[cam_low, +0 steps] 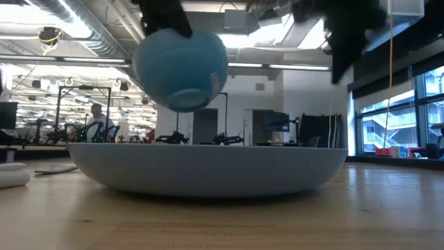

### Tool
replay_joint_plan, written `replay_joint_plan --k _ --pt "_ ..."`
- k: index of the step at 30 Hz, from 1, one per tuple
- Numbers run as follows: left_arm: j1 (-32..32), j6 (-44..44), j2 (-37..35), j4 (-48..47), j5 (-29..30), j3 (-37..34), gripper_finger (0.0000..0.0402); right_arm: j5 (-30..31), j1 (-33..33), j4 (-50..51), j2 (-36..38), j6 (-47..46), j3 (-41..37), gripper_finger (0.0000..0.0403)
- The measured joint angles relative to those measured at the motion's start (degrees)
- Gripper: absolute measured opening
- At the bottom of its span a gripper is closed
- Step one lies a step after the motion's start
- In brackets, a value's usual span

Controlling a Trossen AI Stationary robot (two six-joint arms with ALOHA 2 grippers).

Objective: Set table place
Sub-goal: Put the bowl on the plate

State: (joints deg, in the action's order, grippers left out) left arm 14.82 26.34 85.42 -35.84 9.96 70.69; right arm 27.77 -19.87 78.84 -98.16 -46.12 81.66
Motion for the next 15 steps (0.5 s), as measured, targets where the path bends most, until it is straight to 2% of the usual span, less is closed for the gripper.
replay_joint_plan --k 6,8,10,15 --pt "3.7 2.7 6.5 7.1 -3.0 0.1 0.0005 0.2 -3.3 -12.8 9.8 1.1 0.1 0.0042" --pt "4.7 3.2 8.8 7.9 -3.2 0.0 0.0004 2.6 -4.7 -15.3 12.6 -0.2 0.2 0.0042" --pt "5.5 3.4 11.0 9.0 -3.2 0.2 0.0003 7.1 -6.1 -16.1 14.6 -0.9 0.2 0.0042" --pt "7.9 4.7 15.5 9.0 -3.0 3.1 0.0008 23.5 -9.6 -16.4 16.4 -1.6 0.2 0.0042"
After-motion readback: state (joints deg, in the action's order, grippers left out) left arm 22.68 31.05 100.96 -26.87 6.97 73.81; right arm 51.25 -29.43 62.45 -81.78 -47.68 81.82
